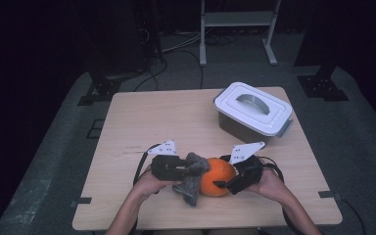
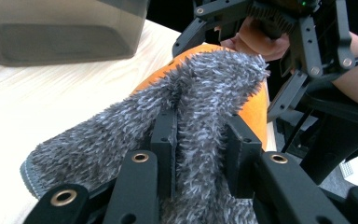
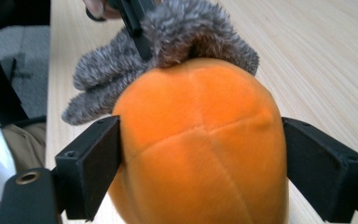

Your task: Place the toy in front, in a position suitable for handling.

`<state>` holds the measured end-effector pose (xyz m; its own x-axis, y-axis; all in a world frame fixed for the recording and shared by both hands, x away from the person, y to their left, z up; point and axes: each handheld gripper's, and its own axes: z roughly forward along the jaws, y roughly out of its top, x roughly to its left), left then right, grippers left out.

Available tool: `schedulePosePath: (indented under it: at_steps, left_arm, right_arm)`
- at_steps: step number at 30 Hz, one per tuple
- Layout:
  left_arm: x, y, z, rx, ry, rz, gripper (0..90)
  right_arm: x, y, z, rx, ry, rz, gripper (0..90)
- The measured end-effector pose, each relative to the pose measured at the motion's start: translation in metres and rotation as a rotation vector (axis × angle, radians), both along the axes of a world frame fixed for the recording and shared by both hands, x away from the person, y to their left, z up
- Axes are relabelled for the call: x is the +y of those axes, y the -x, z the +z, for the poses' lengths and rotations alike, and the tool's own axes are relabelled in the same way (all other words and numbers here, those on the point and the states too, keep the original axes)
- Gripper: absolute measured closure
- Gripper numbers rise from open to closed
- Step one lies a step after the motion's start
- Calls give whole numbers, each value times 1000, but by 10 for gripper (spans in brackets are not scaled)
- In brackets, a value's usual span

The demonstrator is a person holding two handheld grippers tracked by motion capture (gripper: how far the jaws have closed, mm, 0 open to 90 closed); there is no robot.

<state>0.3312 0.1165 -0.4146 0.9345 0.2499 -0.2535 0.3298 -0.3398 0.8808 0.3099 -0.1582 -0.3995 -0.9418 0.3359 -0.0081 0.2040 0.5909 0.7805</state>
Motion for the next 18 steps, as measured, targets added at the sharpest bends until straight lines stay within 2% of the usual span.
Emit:
schedulePosePath:
  at_steps: [2, 4, 7, 11, 14, 15, 16, 18]
  left_arm:
    - [0, 0, -1, 3, -3, -2, 688]
    - [2, -1, -1, 7, 6, -4, 688]
    - [4, -1, 2, 4, 14, -14, 688]
    - [9, 1, 12, -15, 35, -40, 689]
    - [13, 4, 19, -32, 61, -63, 689]
    - [16, 6, 26, -40, 89, -78, 689]
    - [17, 7, 28, -44, 95, -83, 689]
    - [17, 8, 28, -44, 90, -84, 689]
  right_arm:
    - [2, -1, -2, 7, 10, -5, 180]
    - [1, 0, -4, -18, 17, 1, 289]
    - [-4, 1, -3, -37, -17, 9, 385]
    - [-4, 3, -2, -29, -89, 21, 410]
    - [2, 4, -2, 2, -140, 48, 409]
    - [5, 5, -3, 9, -160, 61, 409]
    - [8, 6, -3, 17, -176, 71, 409]
    - [15, 6, -4, 27, -181, 91, 402]
